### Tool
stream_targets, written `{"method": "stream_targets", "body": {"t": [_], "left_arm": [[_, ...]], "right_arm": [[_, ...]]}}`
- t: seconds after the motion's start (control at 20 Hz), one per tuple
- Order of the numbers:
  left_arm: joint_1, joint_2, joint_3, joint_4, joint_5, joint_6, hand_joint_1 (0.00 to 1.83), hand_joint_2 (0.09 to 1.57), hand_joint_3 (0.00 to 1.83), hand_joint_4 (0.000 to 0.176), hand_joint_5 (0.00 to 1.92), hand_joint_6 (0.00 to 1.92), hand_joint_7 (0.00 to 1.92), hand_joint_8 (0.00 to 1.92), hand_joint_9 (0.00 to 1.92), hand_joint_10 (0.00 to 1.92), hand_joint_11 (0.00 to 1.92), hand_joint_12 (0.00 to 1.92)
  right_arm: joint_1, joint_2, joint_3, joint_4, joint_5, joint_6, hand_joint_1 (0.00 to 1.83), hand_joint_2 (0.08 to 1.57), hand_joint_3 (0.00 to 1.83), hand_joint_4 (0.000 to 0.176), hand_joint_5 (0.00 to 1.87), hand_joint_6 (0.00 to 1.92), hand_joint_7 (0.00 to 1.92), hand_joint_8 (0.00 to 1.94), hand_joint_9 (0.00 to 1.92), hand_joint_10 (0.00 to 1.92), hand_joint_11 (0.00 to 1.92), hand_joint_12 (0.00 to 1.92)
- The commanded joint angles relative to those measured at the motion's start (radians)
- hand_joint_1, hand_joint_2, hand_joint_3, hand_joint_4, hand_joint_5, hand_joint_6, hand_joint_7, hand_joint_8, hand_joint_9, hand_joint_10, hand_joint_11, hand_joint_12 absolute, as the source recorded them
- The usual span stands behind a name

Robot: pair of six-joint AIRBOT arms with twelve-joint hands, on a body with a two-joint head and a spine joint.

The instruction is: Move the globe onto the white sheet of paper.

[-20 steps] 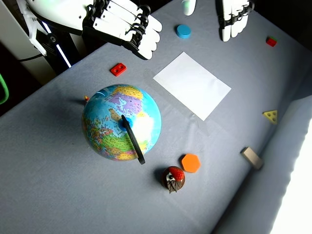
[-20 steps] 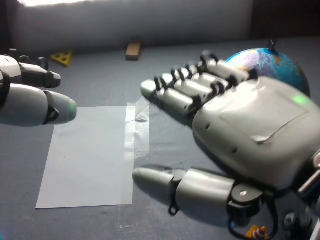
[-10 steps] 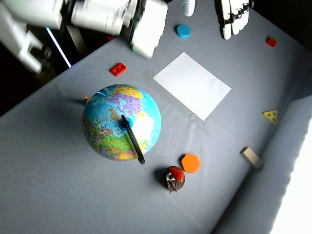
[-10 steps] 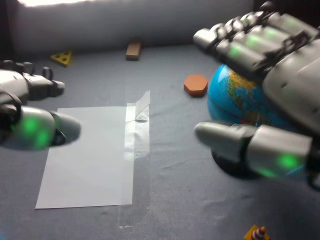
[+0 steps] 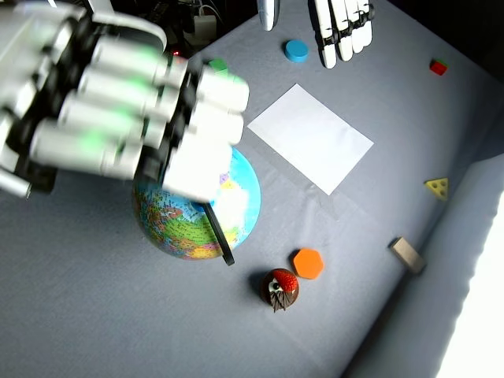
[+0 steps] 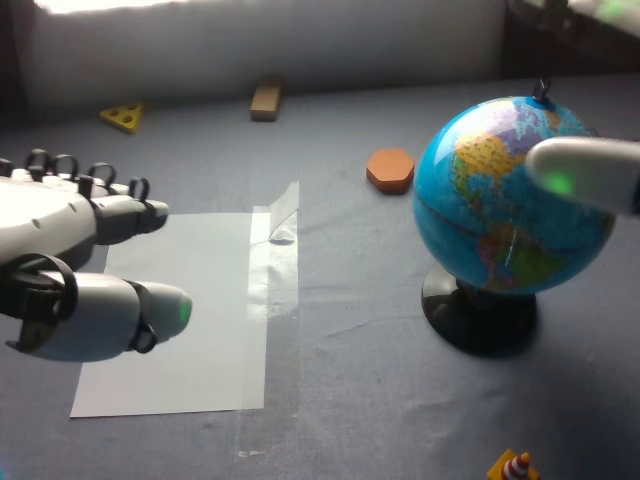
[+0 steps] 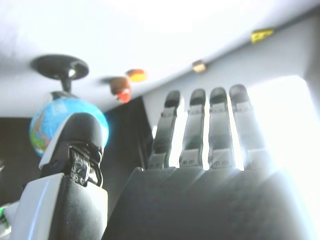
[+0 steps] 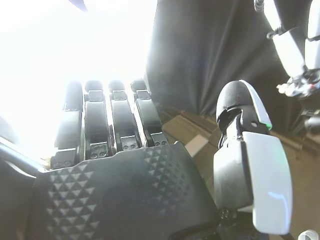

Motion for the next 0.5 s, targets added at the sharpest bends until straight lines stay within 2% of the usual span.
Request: {"method": "stream_targets", "body": {"t": [0.0, 0.15, 0.25, 0.35, 0.45], "left_arm": [[0.001, -0.003, 0.01, 0.057, -0.056, -0.009, 0.0, 1.24, 0.0, 0.043, 0.07, 0.0, 0.03, 0.0, 0.0, 0.0, 0.0, 0.06], [0.056, -0.034, 0.066, 0.08, -0.159, -0.03, 0.0, 1.24, 0.0, 0.043, 0.07, 0.0, 0.03, 0.0, 0.0, 0.0, 0.0, 0.06], [0.12, -0.08, 0.104, 0.093, -0.229, -0.063, 0.0, 1.24, 0.0, 0.043, 0.07, 0.0, 0.03, 0.0, 0.0, 0.0, 0.0, 0.06], [0.168, -0.116, 0.12, 0.17, -0.253, -0.137, 0.0, 1.24, 0.0, 0.043, 0.07, 0.0, 0.02, 0.0, 0.0, 0.0, 0.0, 0.06], [0.199, -0.125, 0.121, 0.25, -0.269, -0.199, 0.0, 1.24, 0.0, 0.043, 0.07, 0.0, 0.02, 0.0, 0.0, 0.0, 0.0, 0.06]], "right_arm": [[0.012, 0.017, 0.018, -0.045, -0.065, 0.057, 0.0, 1.14, 0.0, 0.0, 0.1, 0.0, 0.12, 0.0, 0.18, 0.0, 0.0, 0.38], [0.022, 0.057, 0.081, -0.047, -0.011, 0.091, 0.0, 1.14, 0.0, 0.0, 0.1, 0.0, 0.13, 0.0, 0.18, 0.0, 0.0, 0.38], [0.028, 0.077, 0.121, -0.061, 0.058, 0.127, 0.0, 1.14, 0.0, 0.0, 0.11, 0.0, 0.13, 0.0, 0.18, 0.0, 0.0, 0.37], [0.028, 0.091, 0.161, -0.061, 0.126, 0.172, 0.0, 1.14, 0.0, 0.0, 0.11, 0.0, 0.13, 0.0, 0.18, 0.0, 0.0, 0.37], [0.021, 0.104, 0.198, -0.061, 0.227, 0.217, 0.0, 1.14, 0.0, 0.0, 0.11, 0.0, 0.13, 0.0, 0.19, 0.0, 0.0, 0.37]]}}
